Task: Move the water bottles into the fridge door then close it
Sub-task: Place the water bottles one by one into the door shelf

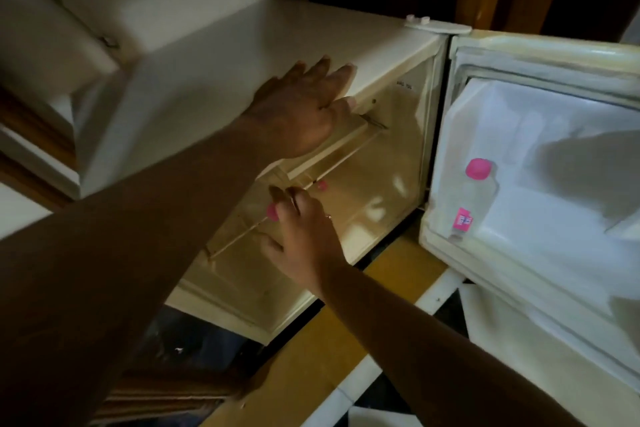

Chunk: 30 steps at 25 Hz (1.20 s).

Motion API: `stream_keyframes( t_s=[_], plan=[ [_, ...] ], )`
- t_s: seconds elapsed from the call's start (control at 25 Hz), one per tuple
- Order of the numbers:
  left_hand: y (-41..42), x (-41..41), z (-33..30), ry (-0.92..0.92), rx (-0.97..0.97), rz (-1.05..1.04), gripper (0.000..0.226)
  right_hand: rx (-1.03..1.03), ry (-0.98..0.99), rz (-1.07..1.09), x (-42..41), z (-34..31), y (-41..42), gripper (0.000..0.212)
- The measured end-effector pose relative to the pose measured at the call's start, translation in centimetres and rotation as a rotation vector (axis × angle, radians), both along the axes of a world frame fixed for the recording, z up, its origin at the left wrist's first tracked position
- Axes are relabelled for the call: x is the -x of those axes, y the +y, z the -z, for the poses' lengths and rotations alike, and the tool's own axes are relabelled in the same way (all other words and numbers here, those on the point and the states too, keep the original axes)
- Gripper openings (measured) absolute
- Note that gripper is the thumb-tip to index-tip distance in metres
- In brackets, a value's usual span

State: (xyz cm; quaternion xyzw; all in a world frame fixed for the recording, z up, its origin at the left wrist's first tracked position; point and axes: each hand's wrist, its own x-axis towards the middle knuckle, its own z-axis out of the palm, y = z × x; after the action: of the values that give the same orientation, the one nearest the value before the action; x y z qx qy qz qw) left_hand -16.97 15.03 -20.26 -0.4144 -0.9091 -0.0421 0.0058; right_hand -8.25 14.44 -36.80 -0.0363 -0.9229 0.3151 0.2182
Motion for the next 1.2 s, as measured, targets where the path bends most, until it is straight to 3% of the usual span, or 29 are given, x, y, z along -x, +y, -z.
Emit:
stream_keyframes(
  t_s=[0.16, 0.24, 0.36, 0.48, 0.64, 0.84, 0.96, 1.2],
  plan=[
    [-0.3, 0.2, 0.3, -0.006, -0.004, -0.027, 0.062, 0.539, -0.230, 0.001, 4.8, 0.8, -1.6, 0.043],
    [-0.4, 0.3, 0.2, -0.017, -0.008, -0.034, 0.062, 0.788, -0.177, 0.025, 5.3, 1.1, -1.4, 0.016],
    [-0.5, 0.0, 0.1, 0.013, 0.016, -0.021, 0.062, 0.957, -0.019, 0.043, 2.5, 0.0, -0.6, 0.024],
    [-0.7, 0.2, -0.1, 0.042, 0.027, -0.009, 0.059, 1.051, 0.164, 0.052, -1.5, -2.2, 2.9, 0.006],
    [-0.5, -0.3, -0.3, 0.053, 0.026, -0.013, 0.058, 0.761, 0.184, -0.015, -6.5, -6.2, 10.5, 0.013],
    [-0.5, -0.8, -0.4, 0.074, 0.031, 0.004, 0.060, 0.285, -0.264, 0.060, -9.4, -8.9, 17.9, 0.005],
    [-0.4, -1.0, -0.4, 0.068, 0.038, -0.017, 0.062, -0.054, -0.453, 0.024, -10.1, -10.1, 20.6, 0.017],
    [-0.4, -1.3, -0.1, 0.104, 0.009, -0.019, 0.062, -0.297, -0.532, 0.189, -10.6, -11.0, 21.9, 0.012]
  ],
)
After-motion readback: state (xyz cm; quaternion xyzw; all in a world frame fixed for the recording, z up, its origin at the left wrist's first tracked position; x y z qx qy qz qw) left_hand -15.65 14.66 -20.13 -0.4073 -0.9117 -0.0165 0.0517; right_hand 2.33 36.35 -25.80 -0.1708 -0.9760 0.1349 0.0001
